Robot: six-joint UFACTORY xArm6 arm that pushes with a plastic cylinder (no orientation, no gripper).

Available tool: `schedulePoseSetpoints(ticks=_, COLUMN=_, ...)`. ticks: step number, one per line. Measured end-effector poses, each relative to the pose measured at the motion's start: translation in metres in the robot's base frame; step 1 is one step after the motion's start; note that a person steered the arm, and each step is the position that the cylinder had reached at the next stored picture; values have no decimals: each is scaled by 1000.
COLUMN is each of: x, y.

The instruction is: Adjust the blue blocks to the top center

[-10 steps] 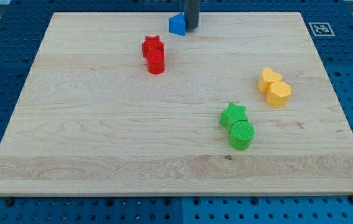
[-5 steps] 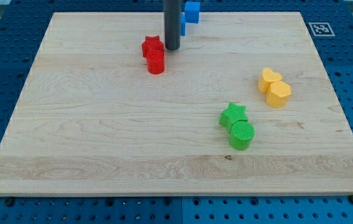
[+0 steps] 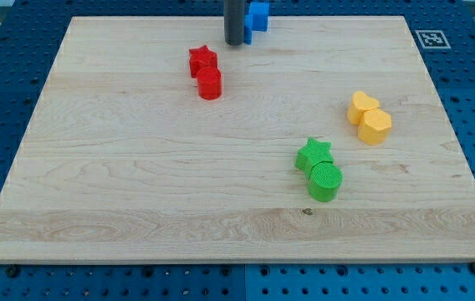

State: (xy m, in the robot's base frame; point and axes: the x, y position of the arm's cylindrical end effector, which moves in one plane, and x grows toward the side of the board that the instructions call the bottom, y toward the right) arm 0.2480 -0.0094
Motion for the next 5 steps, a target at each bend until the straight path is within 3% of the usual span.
schedulePoseSetpoints(ticks=3, x=-18, y=0)
schedulePoseSetpoints(ticks=5, x=17, y=0)
